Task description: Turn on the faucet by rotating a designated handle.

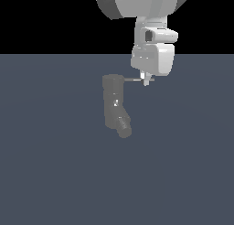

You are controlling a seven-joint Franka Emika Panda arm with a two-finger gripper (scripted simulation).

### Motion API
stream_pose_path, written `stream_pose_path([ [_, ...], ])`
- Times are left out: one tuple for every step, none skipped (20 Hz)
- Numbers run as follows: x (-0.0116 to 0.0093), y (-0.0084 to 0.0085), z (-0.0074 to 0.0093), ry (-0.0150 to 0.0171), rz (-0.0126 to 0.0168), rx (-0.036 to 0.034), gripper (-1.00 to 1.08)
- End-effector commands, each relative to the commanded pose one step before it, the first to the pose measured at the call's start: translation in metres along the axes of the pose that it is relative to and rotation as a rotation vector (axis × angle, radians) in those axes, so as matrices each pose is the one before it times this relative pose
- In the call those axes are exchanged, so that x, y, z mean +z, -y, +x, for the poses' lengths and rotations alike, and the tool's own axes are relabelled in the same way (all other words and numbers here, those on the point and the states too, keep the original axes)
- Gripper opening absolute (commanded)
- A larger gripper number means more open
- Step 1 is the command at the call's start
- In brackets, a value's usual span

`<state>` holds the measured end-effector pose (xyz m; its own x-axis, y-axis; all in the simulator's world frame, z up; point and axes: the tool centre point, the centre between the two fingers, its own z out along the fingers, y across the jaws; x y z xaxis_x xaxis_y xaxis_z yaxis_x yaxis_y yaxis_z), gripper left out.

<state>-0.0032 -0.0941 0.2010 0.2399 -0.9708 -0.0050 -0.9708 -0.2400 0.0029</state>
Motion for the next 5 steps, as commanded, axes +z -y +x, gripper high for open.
stream_pose_path([
  [-0.00055,0.00119,0.02154,-0.00492,0.00280,0.02704,-1.00],
  [-0.00003,0.00220,0.00267,-0.00002,0.00004,0.00084,-1.00],
  [-0.00004,0.00219,0.00265,-0.00001,0.00004,0.00084,-1.00],
  [-0.00004,0.00218,0.00264,0.00000,0.00005,0.00084,-1.00],
  [0.00000,0.00000,0.00000,0.00000,0.00000,0.00000,-1.00],
])
